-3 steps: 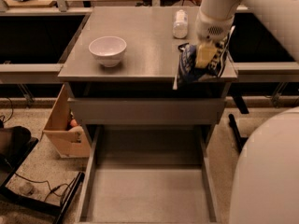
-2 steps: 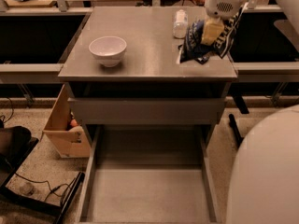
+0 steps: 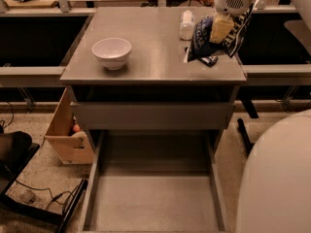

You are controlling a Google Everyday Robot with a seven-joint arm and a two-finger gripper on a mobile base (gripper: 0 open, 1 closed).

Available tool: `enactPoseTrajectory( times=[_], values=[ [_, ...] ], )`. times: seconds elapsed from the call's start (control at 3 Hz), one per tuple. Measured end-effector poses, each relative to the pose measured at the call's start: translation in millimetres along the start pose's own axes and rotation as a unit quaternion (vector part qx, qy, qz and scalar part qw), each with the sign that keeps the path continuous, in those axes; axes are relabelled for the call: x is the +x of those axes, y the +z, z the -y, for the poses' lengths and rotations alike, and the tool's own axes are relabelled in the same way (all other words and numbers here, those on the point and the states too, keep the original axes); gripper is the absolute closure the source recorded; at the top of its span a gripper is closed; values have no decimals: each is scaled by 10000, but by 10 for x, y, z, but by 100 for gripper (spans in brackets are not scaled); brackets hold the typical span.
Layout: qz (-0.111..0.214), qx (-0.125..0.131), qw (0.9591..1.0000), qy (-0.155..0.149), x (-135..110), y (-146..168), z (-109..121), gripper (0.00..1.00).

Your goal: Pick blue chip bag from middle drawer and place on counter

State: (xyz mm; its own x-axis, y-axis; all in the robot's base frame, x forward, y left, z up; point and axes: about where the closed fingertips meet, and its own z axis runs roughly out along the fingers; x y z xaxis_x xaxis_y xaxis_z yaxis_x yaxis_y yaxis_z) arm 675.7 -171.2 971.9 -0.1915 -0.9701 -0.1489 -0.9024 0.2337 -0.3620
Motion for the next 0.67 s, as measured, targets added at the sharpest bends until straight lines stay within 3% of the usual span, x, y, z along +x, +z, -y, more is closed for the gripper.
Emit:
enactPoseTrajectory(
  times=[0.33, 0.67],
  values=[
    [256, 244, 9993, -102, -165, 81, 214, 100],
    [1291, 925, 9866, -378, -819, 342, 869, 100]
  ],
)
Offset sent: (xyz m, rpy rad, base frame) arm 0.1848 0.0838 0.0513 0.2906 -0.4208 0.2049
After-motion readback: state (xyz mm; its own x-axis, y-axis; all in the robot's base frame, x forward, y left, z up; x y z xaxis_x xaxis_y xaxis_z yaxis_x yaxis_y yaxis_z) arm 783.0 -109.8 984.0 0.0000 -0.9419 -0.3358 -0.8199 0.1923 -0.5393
